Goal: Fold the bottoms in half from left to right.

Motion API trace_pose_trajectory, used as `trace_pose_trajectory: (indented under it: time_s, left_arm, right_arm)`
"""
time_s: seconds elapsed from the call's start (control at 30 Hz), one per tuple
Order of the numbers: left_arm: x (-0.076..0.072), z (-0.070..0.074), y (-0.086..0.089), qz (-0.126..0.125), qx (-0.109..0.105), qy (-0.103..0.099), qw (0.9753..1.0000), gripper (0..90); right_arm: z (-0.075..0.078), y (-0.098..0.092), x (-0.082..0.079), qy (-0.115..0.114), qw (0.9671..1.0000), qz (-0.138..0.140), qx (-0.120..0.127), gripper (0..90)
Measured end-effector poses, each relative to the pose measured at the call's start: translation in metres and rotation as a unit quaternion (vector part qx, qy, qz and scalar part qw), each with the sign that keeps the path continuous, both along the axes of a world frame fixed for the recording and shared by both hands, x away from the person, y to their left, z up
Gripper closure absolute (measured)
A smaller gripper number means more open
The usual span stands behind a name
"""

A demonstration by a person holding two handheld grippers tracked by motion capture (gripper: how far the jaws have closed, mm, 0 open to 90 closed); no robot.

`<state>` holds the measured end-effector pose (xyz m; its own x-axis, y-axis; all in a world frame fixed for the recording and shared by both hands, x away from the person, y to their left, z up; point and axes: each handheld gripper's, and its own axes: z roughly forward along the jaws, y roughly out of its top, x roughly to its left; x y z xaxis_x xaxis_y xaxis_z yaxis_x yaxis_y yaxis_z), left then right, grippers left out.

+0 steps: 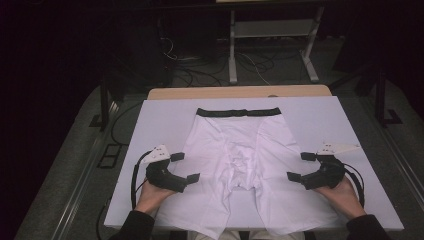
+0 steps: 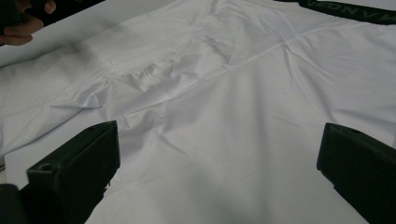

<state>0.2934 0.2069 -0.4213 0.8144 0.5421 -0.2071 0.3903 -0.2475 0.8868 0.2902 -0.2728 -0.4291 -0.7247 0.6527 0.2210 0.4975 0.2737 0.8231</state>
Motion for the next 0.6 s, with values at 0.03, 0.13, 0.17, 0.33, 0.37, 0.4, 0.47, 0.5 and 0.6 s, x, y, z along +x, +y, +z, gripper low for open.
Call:
trace_pose_trajectory:
  time_s: [0.03,0.13,0.17,0.33,0.37,0.4,0.47,0.5,0.6]
  left_arm:
    - [0.0001,0.0000,0.0002,0.001,0.000,-0.001,1.0000,0.0]
    - [0.0002,0.0001,0.0005,0.002,-0.001,0.000,1.0000,0.0]
    - [0.0000,0.0001,0.0006,0.004,-0.002,0.000,1.0000,0.0]
    - [-0.0002,0.0000,0.0011,0.006,-0.003,-0.001,1.0000,0.0]
    - [-0.0001,-0.0002,0.0011,0.006,-0.002,0.000,1.0000,0.0]
    - [-0.0001,-0.0002,0.0011,0.006,-0.002,0.000,1.0000,0.0]
    - [-0.0002,-0.0005,0.0007,0.006,-0.002,0.000,1.0000,0.0]
    - [-0.0003,-0.0006,0.0005,0.006,-0.002,0.000,1.0000,0.0]
    - [-0.0005,-0.0012,0.0001,0.006,-0.002,0.002,1.0000,0.0]
  right_arm:
    - [0.0001,0.0001,-0.0004,-0.001,1.0000,-0.001,-0.004,0.0]
    - [0.0007,0.0000,-0.0010,-0.001,1.0000,-0.002,-0.005,0.0]
    - [0.0009,0.0002,-0.0014,-0.002,1.0000,-0.002,-0.006,0.0]
    - [0.0026,0.0006,-0.0028,-0.005,1.0000,-0.005,-0.007,0.0]
    - [0.0031,0.0008,-0.0030,-0.006,0.9999,-0.005,-0.006,0.0]
    - [0.0031,0.0008,-0.0030,-0.006,0.9999,-0.005,-0.006,0.0]
    - [0.0042,0.0012,-0.0034,-0.008,0.9999,-0.007,-0.009,0.0]
    - [0.0056,0.0018,-0.0035,-0.008,0.9999,-0.007,-0.011,0.0]
    - [0.0087,0.0025,-0.0032,-0.009,0.9999,-0.007,-0.010,0.0]
